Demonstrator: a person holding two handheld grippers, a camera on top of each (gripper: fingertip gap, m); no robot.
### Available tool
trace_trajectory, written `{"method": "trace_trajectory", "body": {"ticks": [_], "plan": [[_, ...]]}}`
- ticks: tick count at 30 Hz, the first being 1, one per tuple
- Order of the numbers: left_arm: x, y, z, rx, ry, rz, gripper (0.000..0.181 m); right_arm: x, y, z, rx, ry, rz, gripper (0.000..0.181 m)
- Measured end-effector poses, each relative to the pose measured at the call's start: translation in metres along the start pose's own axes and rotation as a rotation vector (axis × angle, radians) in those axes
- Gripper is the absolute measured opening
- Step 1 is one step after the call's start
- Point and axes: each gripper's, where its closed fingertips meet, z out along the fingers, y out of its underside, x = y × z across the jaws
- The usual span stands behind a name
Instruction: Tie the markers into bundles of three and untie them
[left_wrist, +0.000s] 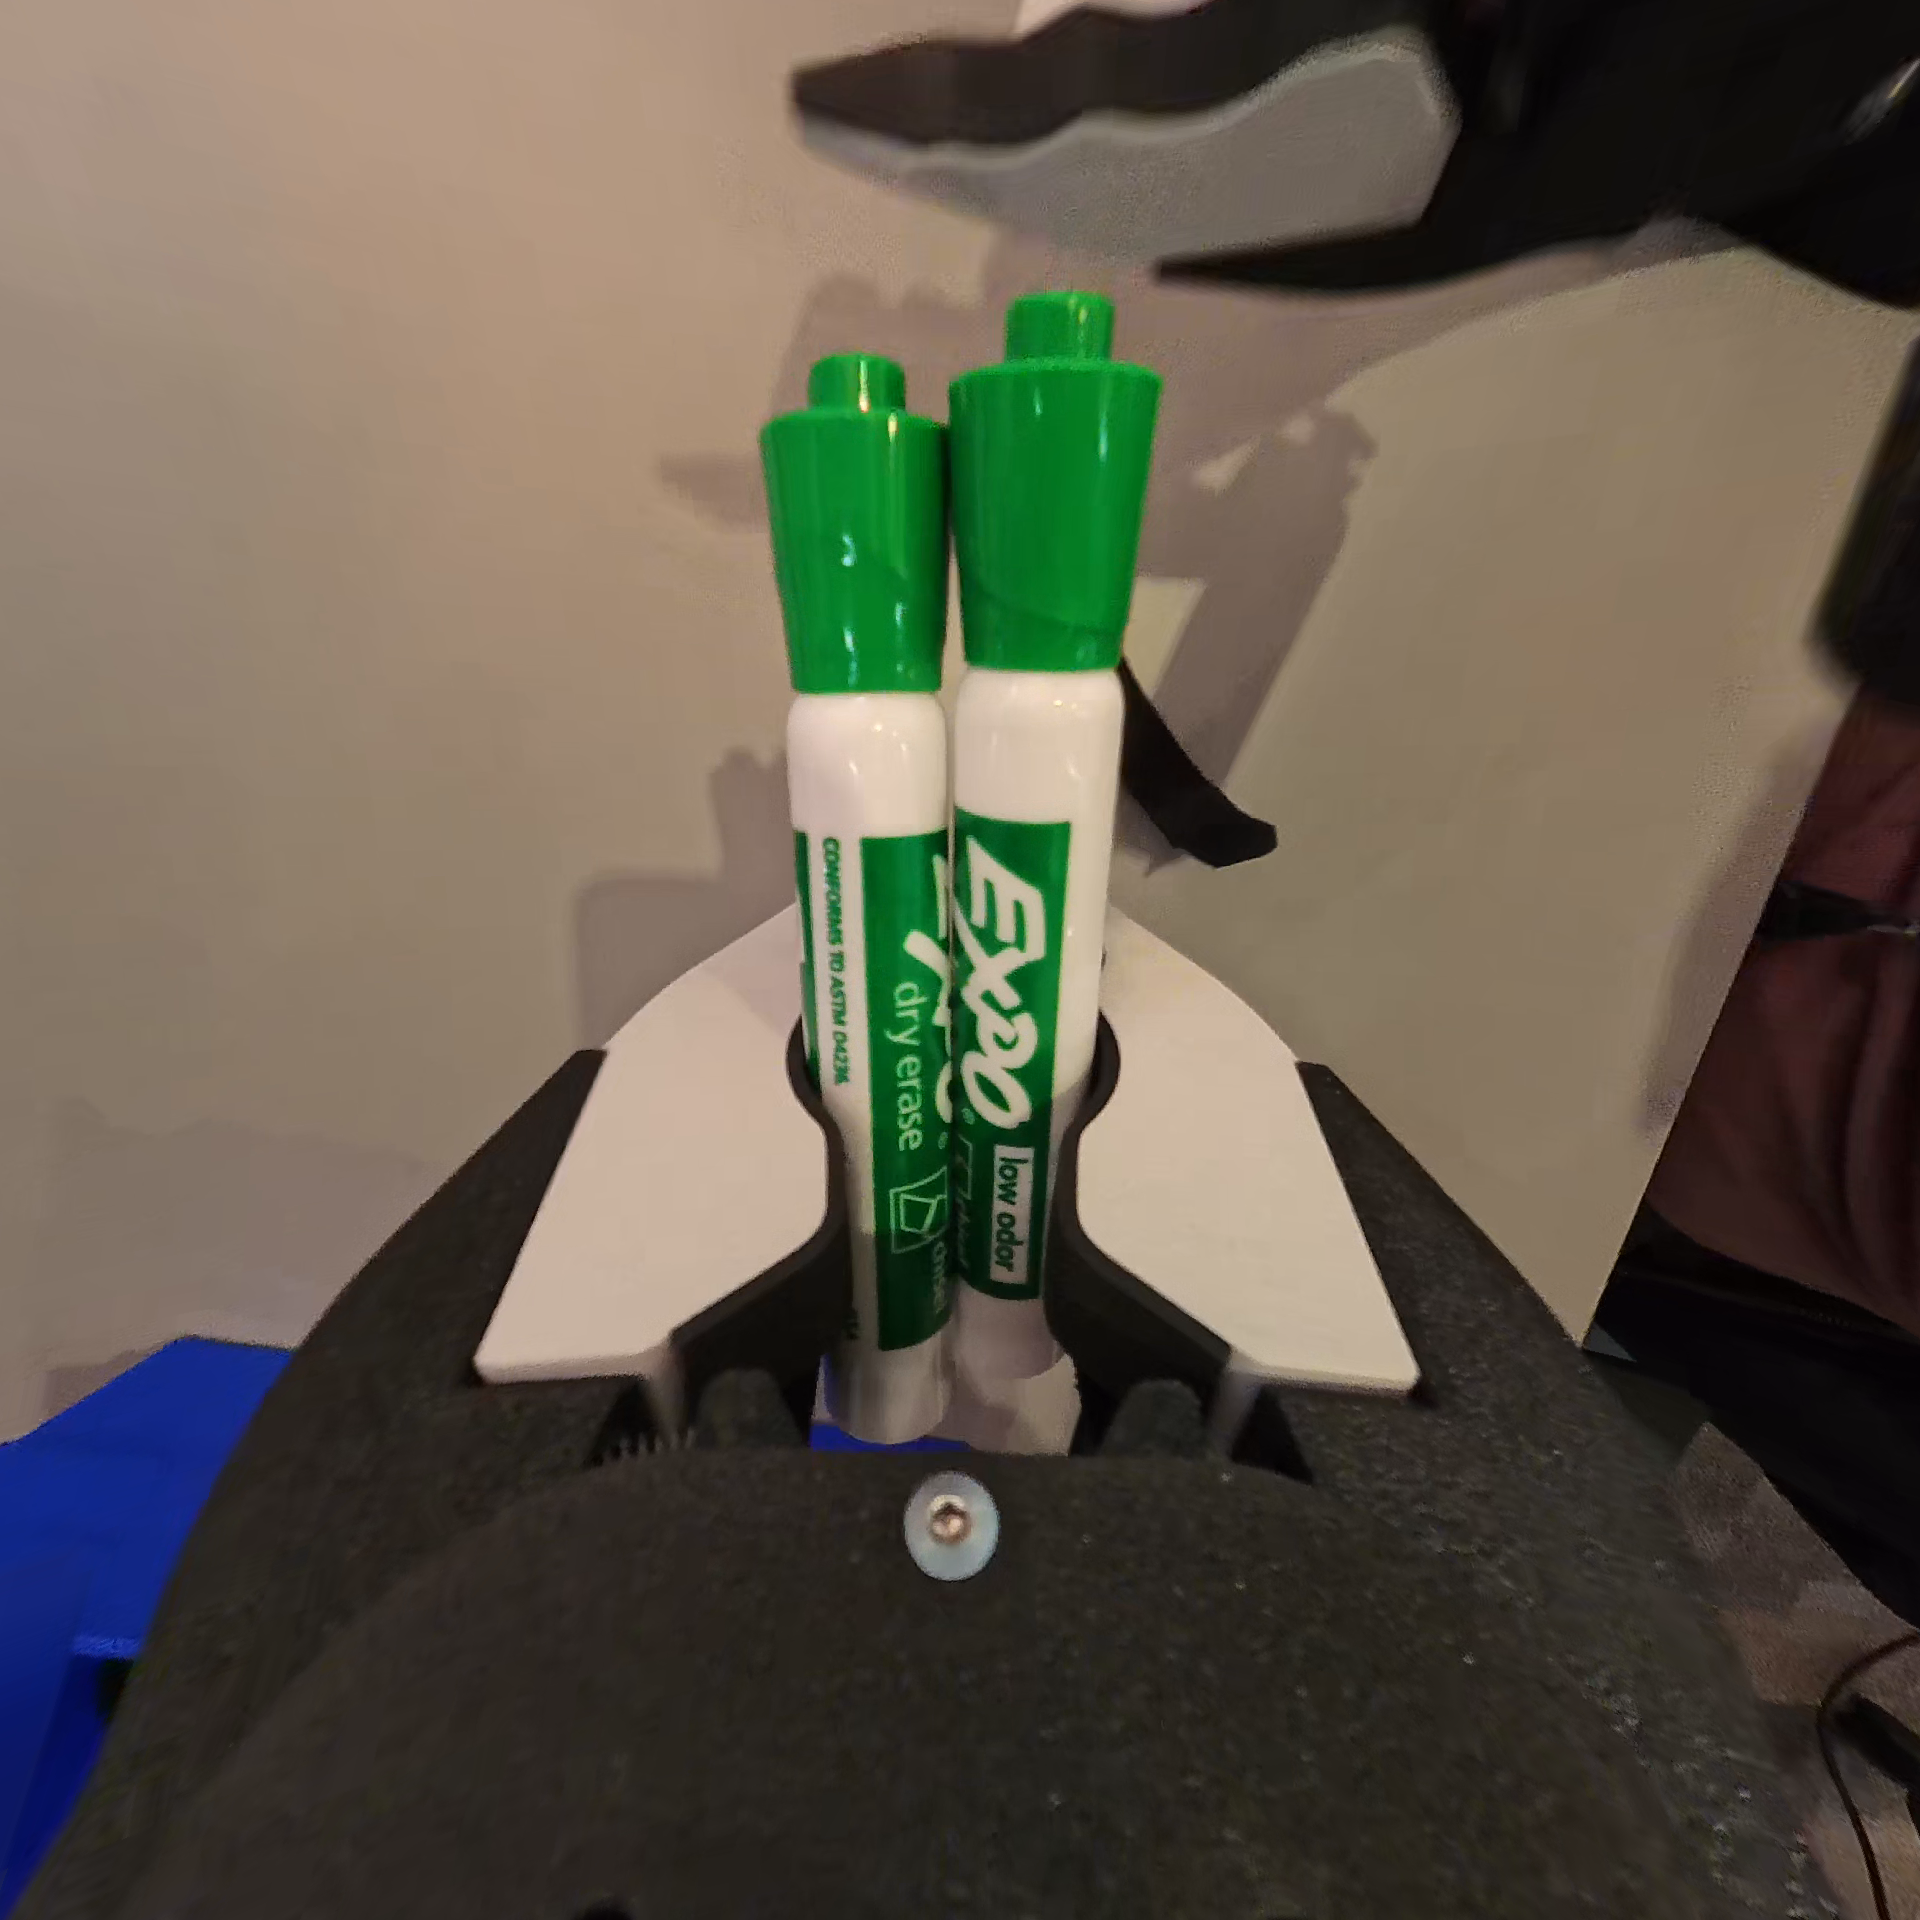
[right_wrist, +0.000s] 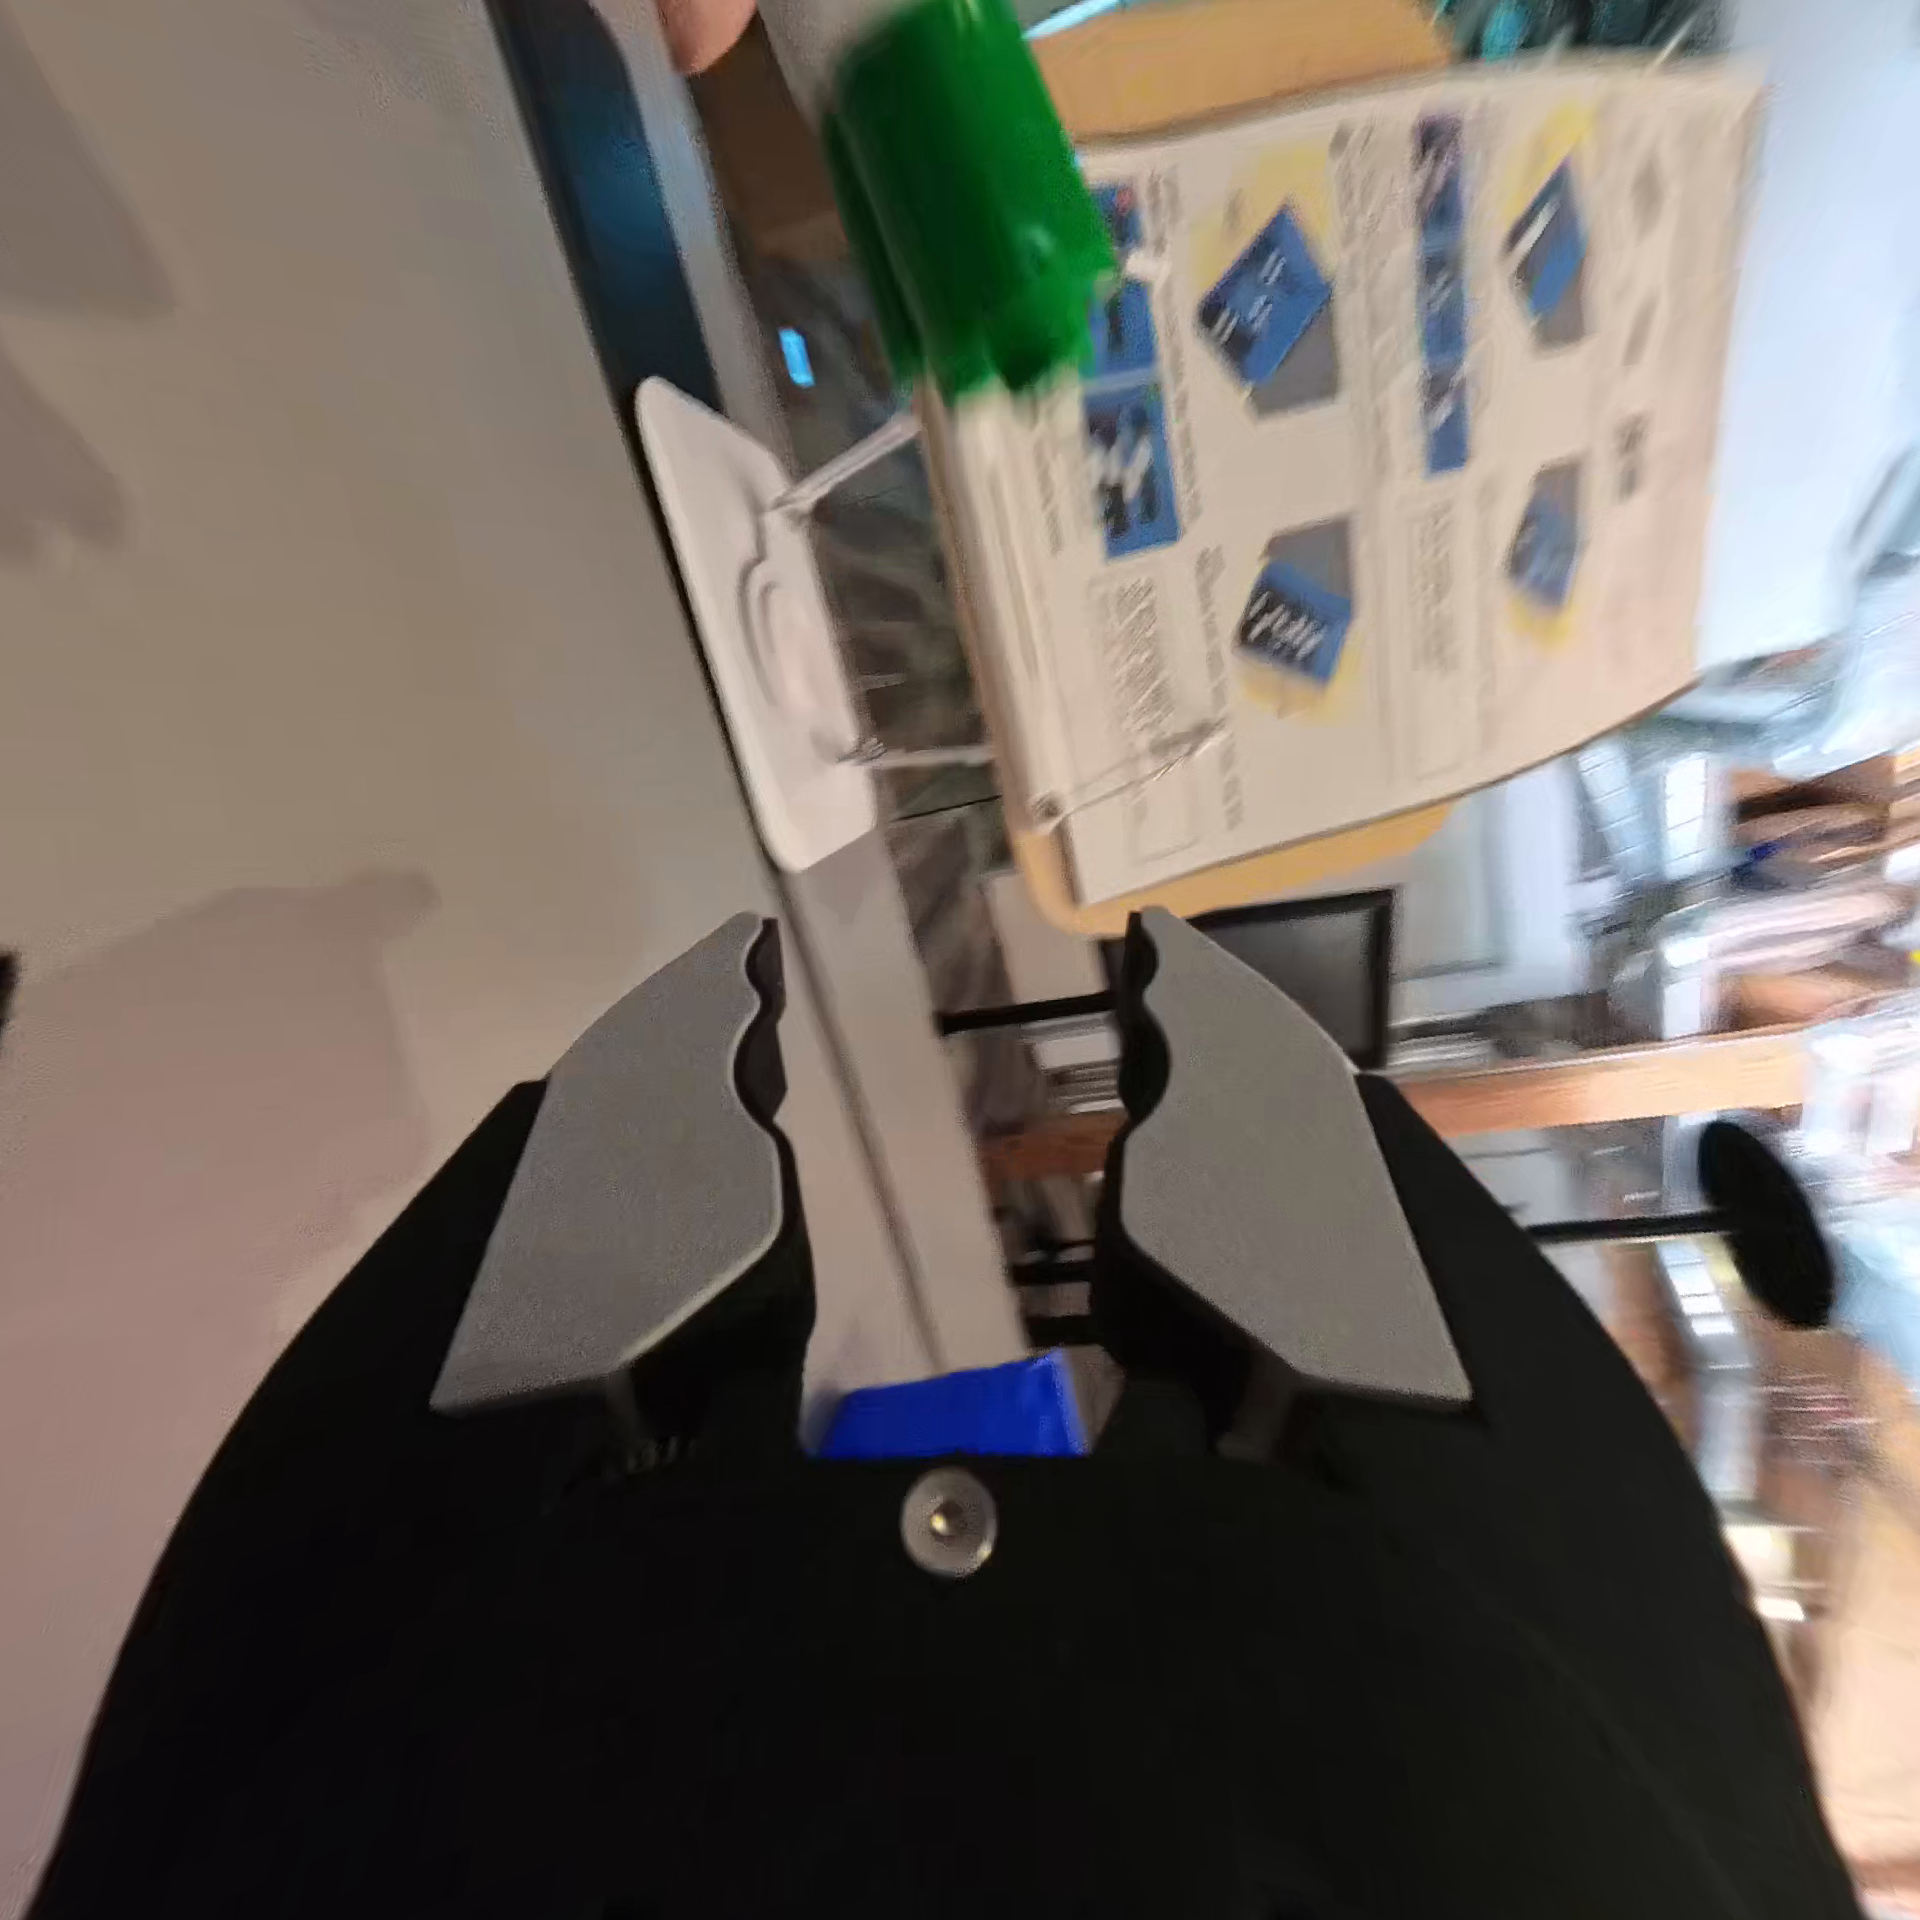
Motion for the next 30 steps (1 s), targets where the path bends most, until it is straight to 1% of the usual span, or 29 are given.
{"method": "trace_trajectory", "body": {"ticks": [1,4,6,8,9,11,14,17,19,21,24,26,30], "plan": [[-0.003,0.002,-0.001,-0.004,-0.015,0.001,0.041,-0.004,0.012,-0.005,-0.013,-0.052,0.070,0.063],[-0.007,0.006,-0.001,-0.014,-0.042,0.007,0.042,-0.006,0.053,-0.027,-0.078,-0.196,0.367,0.050],[-0.008,0.006,-0.001,-0.020,-0.053,0.021,0.041,-0.005,0.085,-0.045,-0.166,-0.283,0.590,0.048],[-0.007,0.003,0.000,-0.015,-0.055,0.036,0.041,-0.014,0.111,-0.067,-0.255,-0.404,0.801,0.045],[-0.005,0.001,0.001,-0.012,-0.051,0.041,0.041,-0.019,0.122,-0.078,-0.302,-0.449,0.889,0.045],[-0.004,-0.002,0.001,-0.011,-0.061,0.060,0.041,-0.030,0.141,-0.097,-0.384,-0.505,1.010,0.039],[-0.002,-0.005,0.001,-0.015,-0.066,0.084,0.041,-0.044,0.159,-0.115,-0.491,-0.548,1.049,0.031],[-0.001,-0.005,0.000,-0.021,-0.075,0.094,0.041,-0.067,0.155,-0.129,-0.576,-0.643,1.120,0.028],[0.000,-0.006,-0.001,-0.027,-0.083,0.100,0.041,-0.087,0.153,-0.135,-0.635,-0.670,1.143,0.028],[0.000,-0.005,-0.002,-0.032,-0.087,0.102,0.041,-0.104,0.153,-0.140,-0.706,-0.673,1.148,0.031],[0.000,-0.005,-0.004,-0.038,-0.091,0.101,0.041,-0.120,0.153,-0.145,-0.770,-0.652,1.148,0.032],[-0.001,-0.004,-0.004,-0.041,-0.095,0.101,0.041,-0.132,0.149,-0.147,-0.794,-0.675,1.177,0.032],[-0.001,-0.001,-0.003,-0.052,-0.090,0.096,0.041,-0.135,0.154,-0.146,-0.821,-0.637,1.117,0.026]]}}
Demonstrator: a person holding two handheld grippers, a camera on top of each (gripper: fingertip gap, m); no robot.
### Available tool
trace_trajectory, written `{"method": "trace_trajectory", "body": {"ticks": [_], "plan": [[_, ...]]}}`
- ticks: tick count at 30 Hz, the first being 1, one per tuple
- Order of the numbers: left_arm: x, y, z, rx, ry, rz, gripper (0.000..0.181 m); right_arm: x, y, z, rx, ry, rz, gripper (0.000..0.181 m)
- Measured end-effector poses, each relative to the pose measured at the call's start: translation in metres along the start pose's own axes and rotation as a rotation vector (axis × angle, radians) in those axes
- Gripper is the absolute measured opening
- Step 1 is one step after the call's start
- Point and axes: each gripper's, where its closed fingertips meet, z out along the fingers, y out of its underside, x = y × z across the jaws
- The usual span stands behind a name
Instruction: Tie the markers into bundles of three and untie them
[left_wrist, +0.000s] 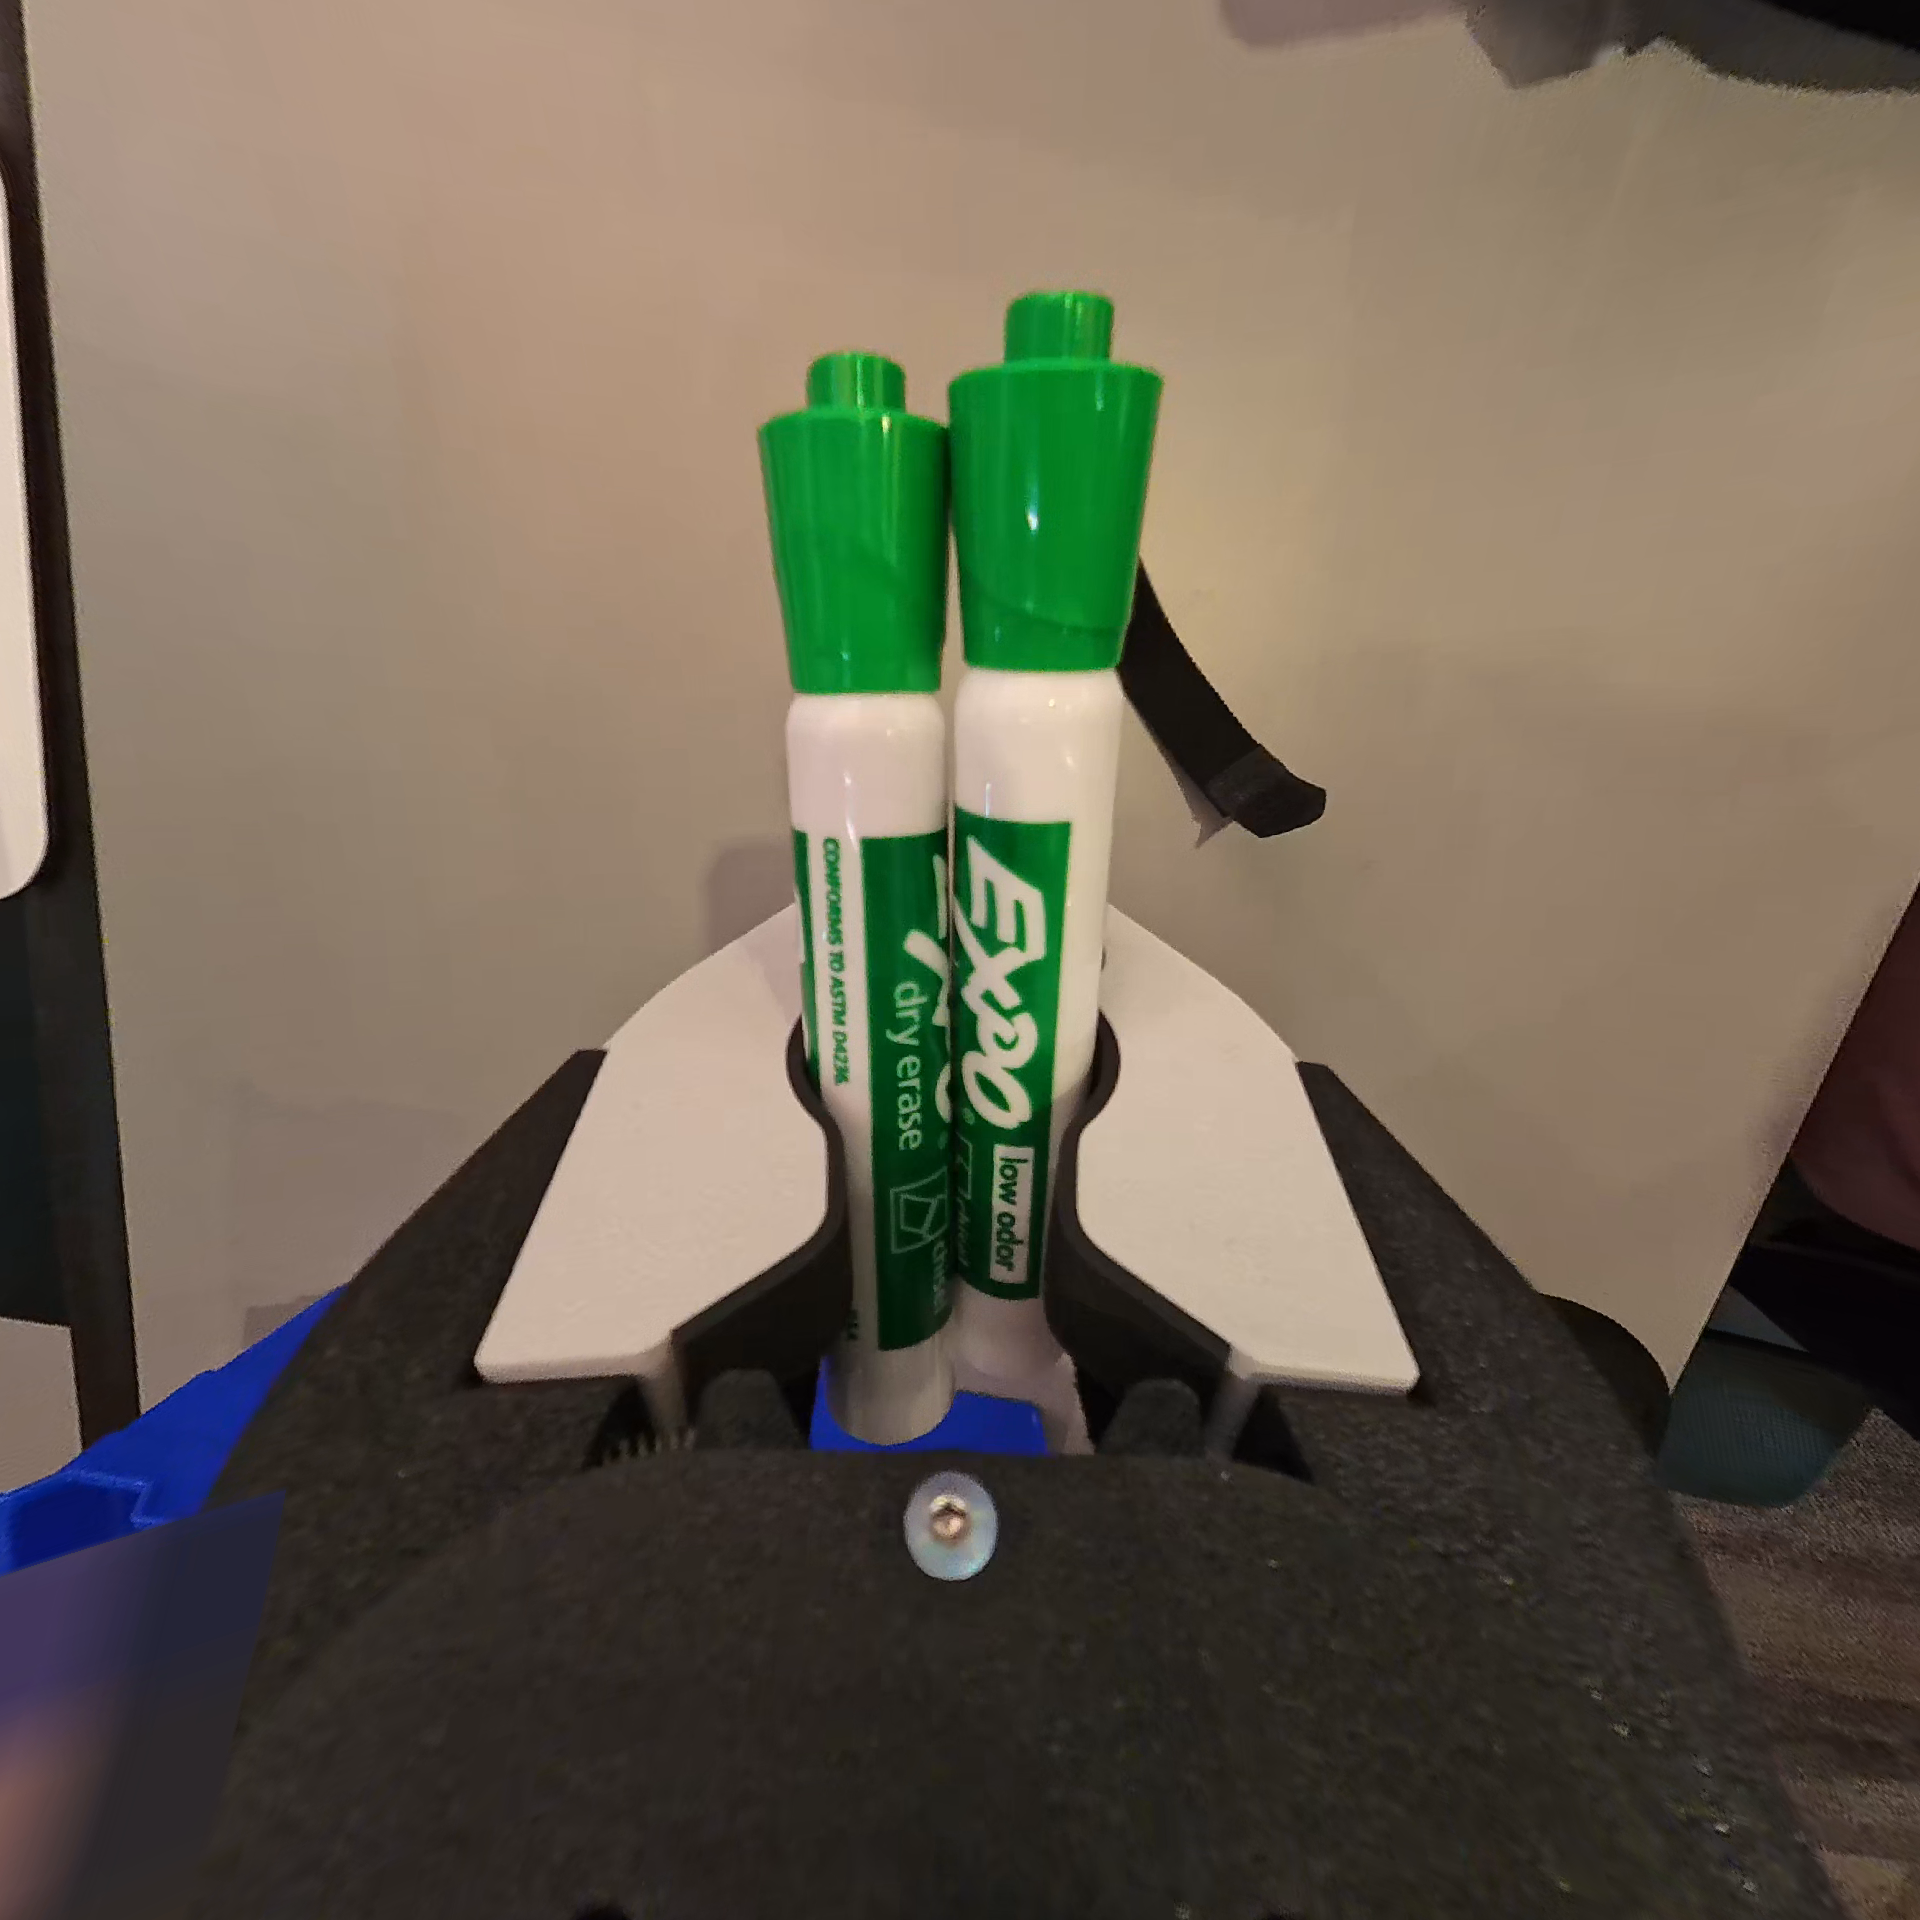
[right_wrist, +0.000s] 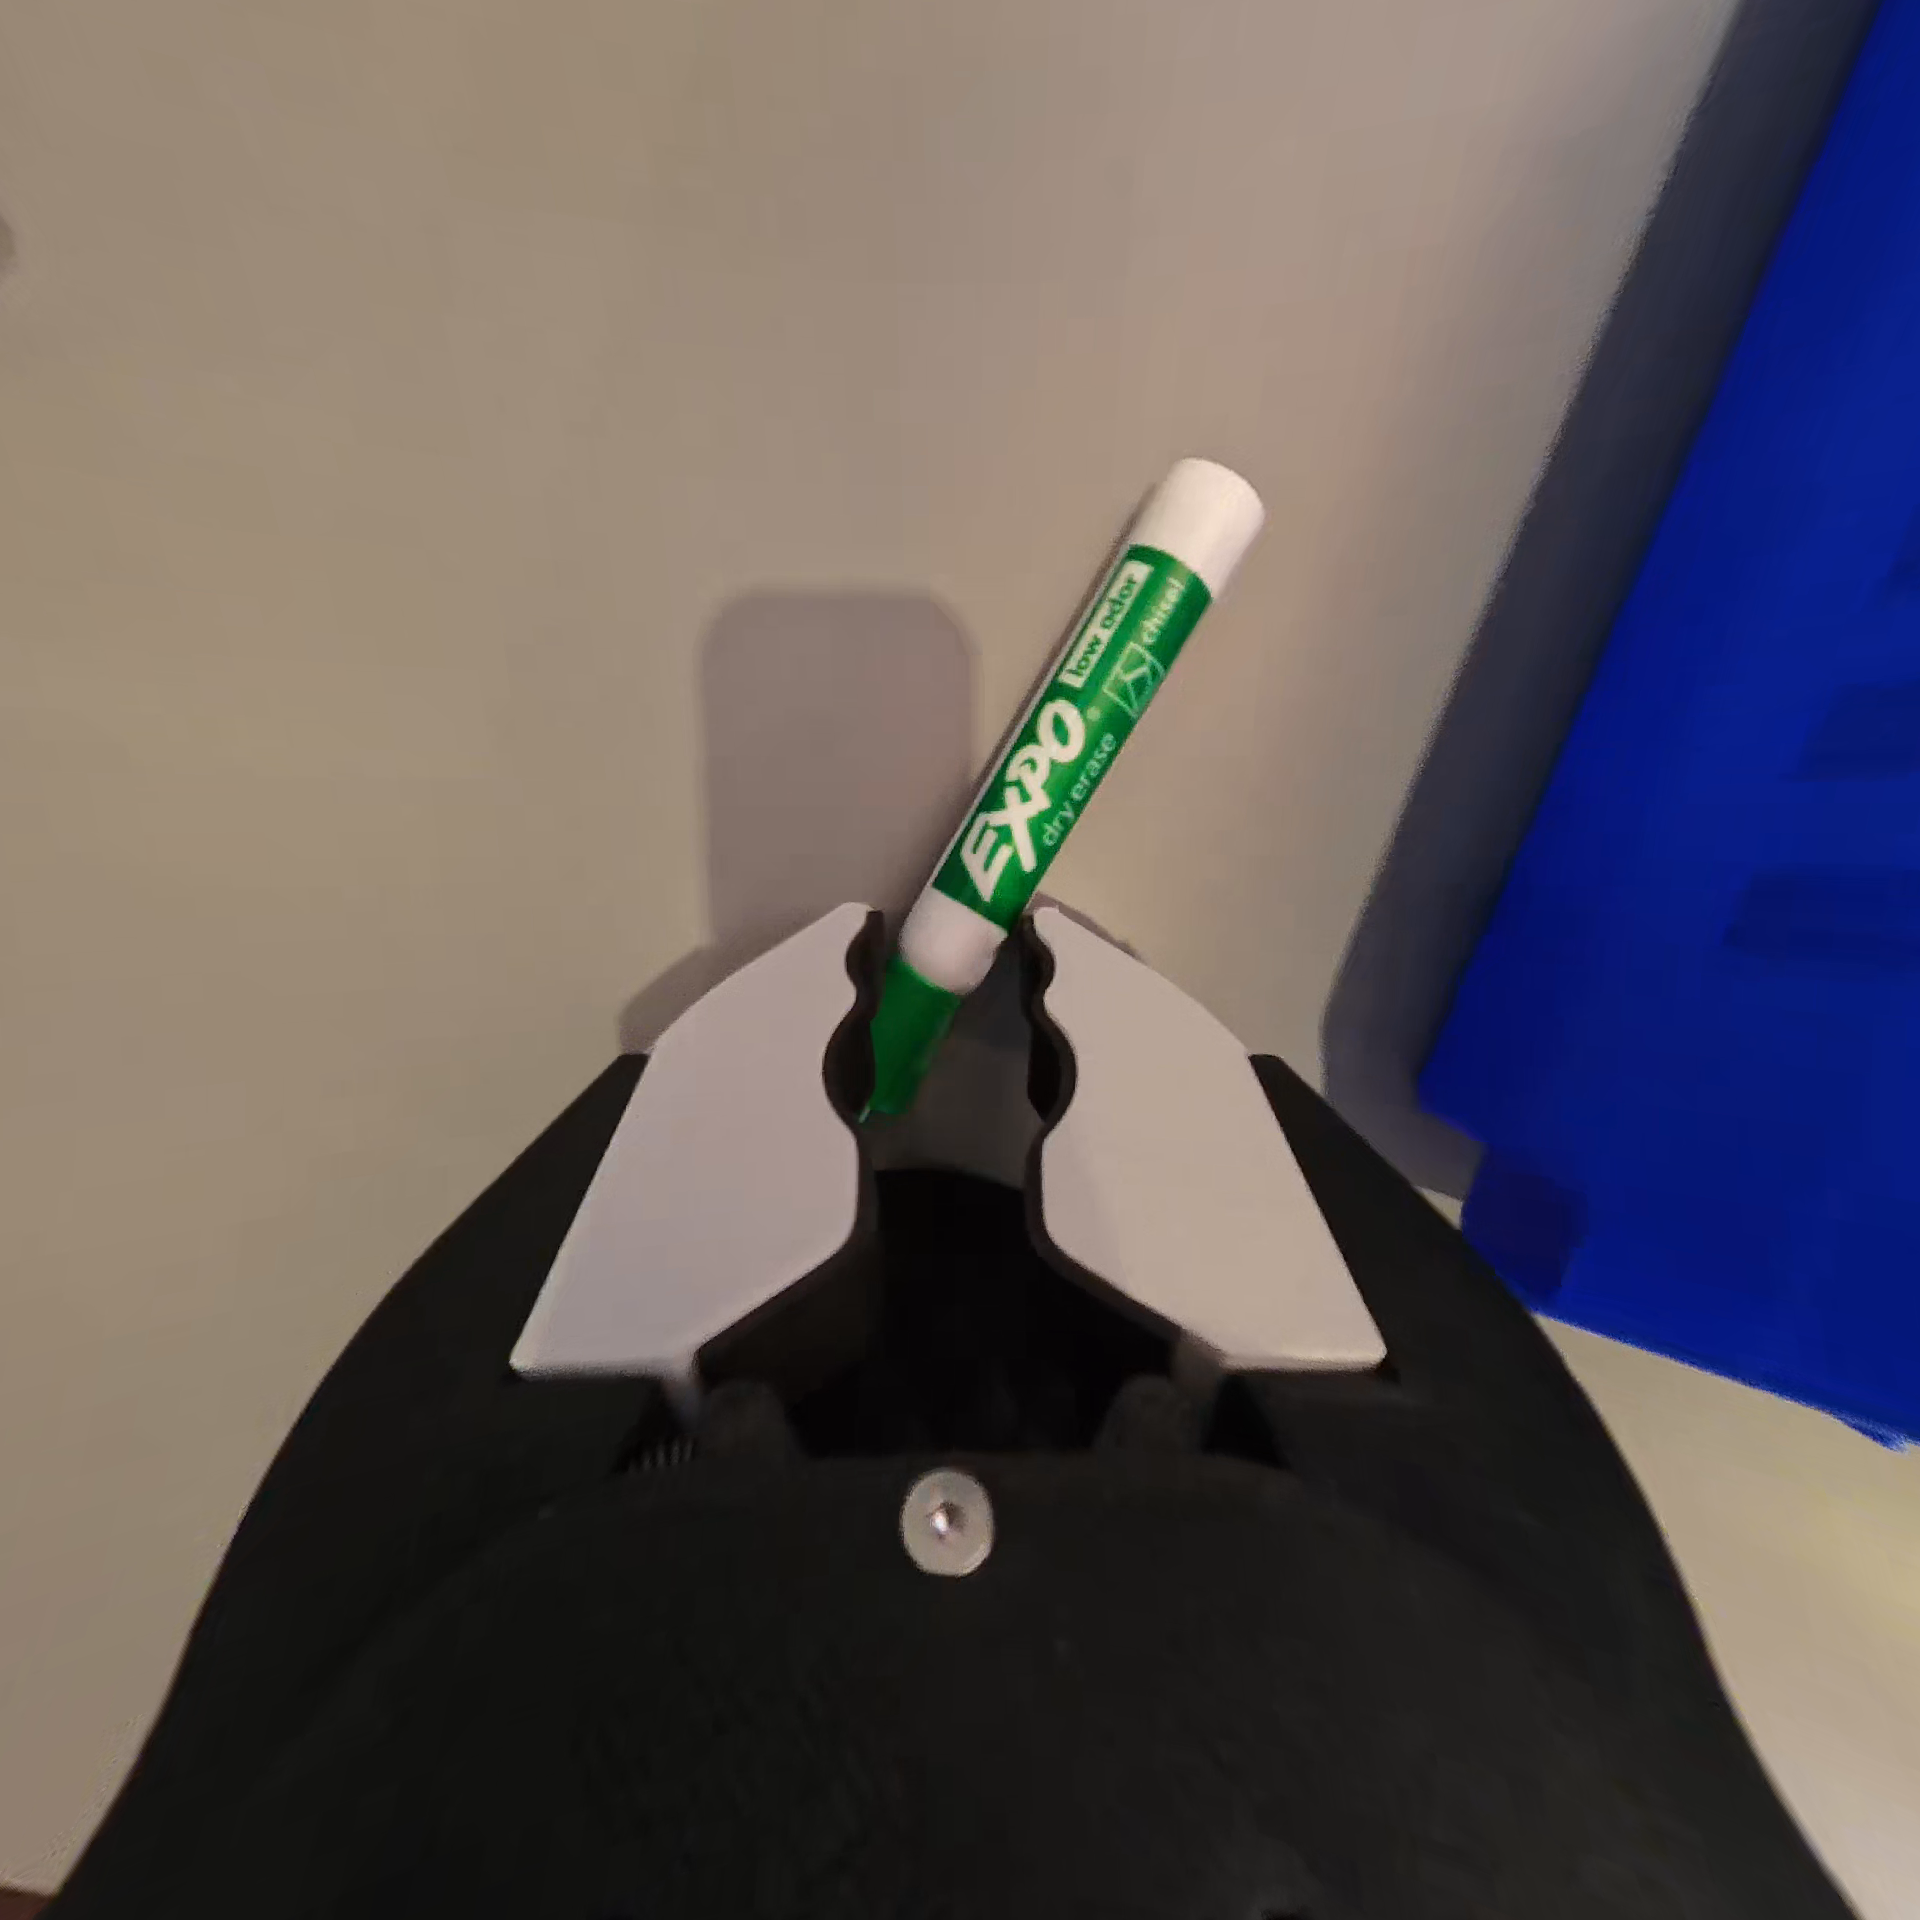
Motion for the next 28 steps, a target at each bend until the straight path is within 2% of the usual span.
{"method": "trace_trajectory", "body": {"ticks": [4,13,17,21,24,28], "plan": [[0.002,0.004,0.001,-0.009,0.001,0.007,0.041,-0.004,-0.003,0.001,0.008,-0.038,-0.096,0.020],[0.009,0.009,0.013,-0.052,0.023,0.038,0.041,-0.017,-0.027,0.001,0.095,-0.274,-0.230,0.019],[0.012,0.009,0.026,-0.066,0.038,0.038,0.041,-0.029,-0.063,-0.029,0.237,-0.348,-0.365,0.019],[0.015,0.004,0.035,-0.047,0.050,0.049,0.041,-0.068,-0.109,-0.087,0.451,-0.505,-0.574,0.019],[0.015,-0.001,0.038,-0.048,0.053,0.056,0.042,-0.089,-0.132,-0.106,0.518,-0.412,-0.802,0.019],[0.016,-0.008,0.040,-0.049,0.056,0.066,0.042,-0.113,-0.148,-0.109,0.545,-0.302,-1.007,0.019]]}}
